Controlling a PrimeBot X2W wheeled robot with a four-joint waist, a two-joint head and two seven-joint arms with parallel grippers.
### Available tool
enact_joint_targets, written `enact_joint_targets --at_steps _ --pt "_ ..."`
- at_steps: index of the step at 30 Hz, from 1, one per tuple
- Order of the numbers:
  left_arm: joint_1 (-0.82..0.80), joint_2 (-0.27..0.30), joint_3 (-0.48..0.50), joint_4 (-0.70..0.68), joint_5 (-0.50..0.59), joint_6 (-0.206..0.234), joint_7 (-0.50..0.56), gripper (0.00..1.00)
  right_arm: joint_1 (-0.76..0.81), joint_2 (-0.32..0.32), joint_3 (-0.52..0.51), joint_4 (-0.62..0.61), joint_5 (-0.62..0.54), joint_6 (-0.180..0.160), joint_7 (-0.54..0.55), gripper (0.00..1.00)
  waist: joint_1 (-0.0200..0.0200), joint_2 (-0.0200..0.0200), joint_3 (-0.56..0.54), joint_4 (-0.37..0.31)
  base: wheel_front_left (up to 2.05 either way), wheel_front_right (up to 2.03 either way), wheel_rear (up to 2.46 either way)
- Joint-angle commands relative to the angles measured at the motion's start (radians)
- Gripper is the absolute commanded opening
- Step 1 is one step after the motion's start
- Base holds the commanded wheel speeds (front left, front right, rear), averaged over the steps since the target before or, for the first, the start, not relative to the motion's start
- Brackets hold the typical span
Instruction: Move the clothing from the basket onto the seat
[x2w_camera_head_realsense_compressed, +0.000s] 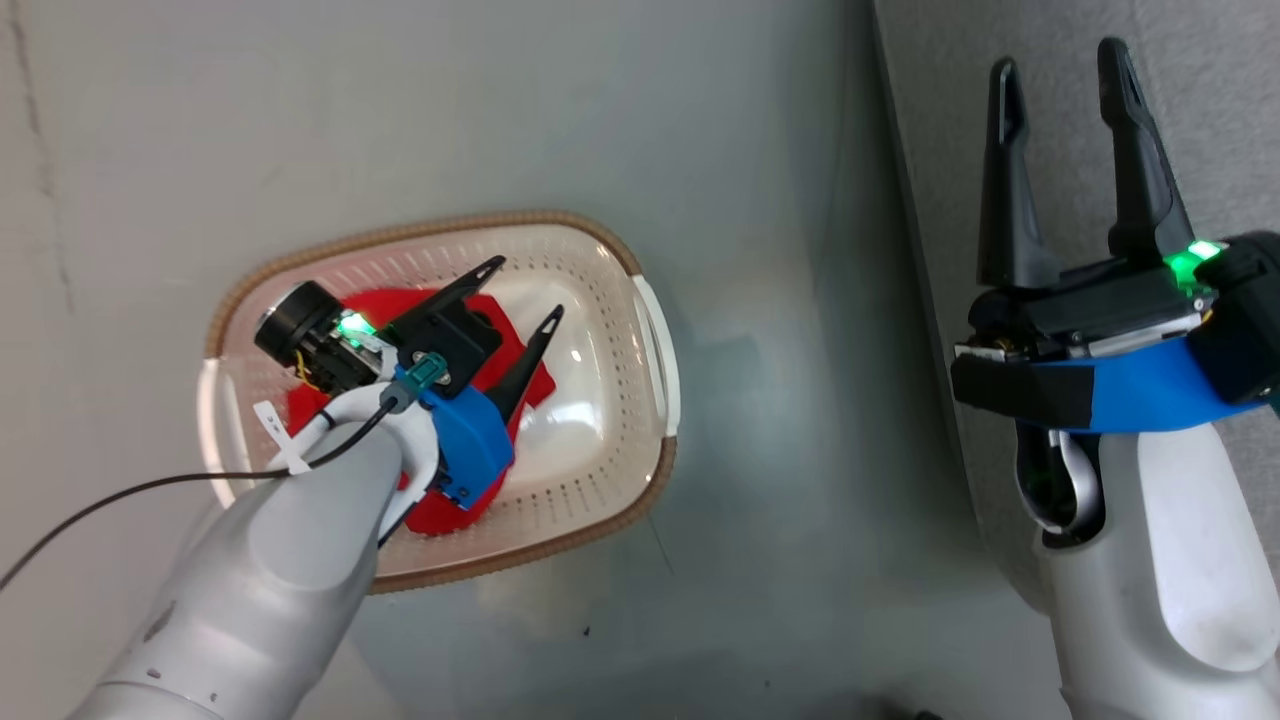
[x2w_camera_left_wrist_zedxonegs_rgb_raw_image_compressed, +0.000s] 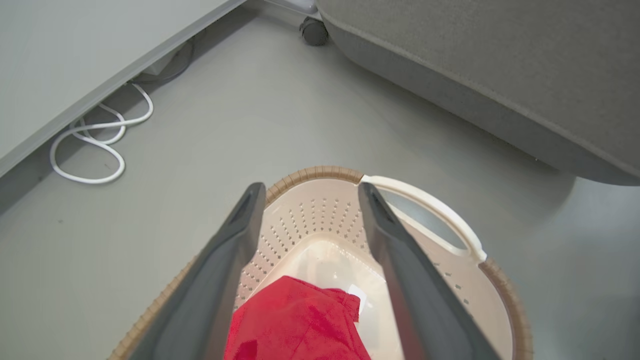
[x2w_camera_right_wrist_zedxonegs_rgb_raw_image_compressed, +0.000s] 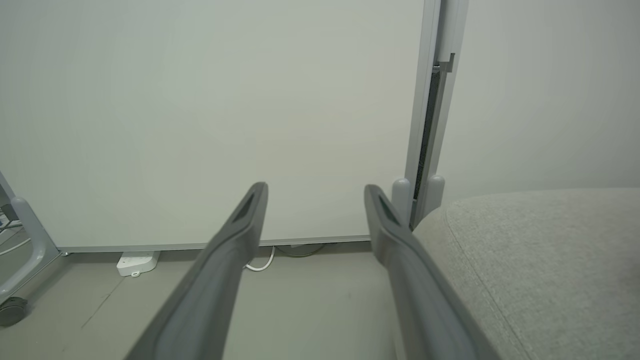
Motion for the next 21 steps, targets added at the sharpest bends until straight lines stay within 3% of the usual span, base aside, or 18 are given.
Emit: enact_joint_targets --at_steps 1,11,21 --pt "-0.017 0.013 -0.007 0.009 -0.006 -0.004 -0.003 1.0 -0.022 0.002 0.004 -0.007 0.007 -0.001 -0.001 1.0 -0.0003 0.0 0.059 -0.027 0.0 0.0 0.0" --pt "-0.115 0.036 -0.204 0.192 -0.051 -0.003 -0.002 1.0 -0.07 0.002 0.013 -0.037 0.028 -0.001 -0.001 1.0 -0.0003 0.0 0.193 -0.059 0.0 0.0 0.0" --pt "-0.186 0.042 -0.381 0.333 -0.101 -0.003 0.068 1.0 -0.1 0.002 0.021 -0.066 0.032 -0.001 -0.001 1.0 -0.0003 0.0 0.283 -0.077 0.0 0.0 0.0"
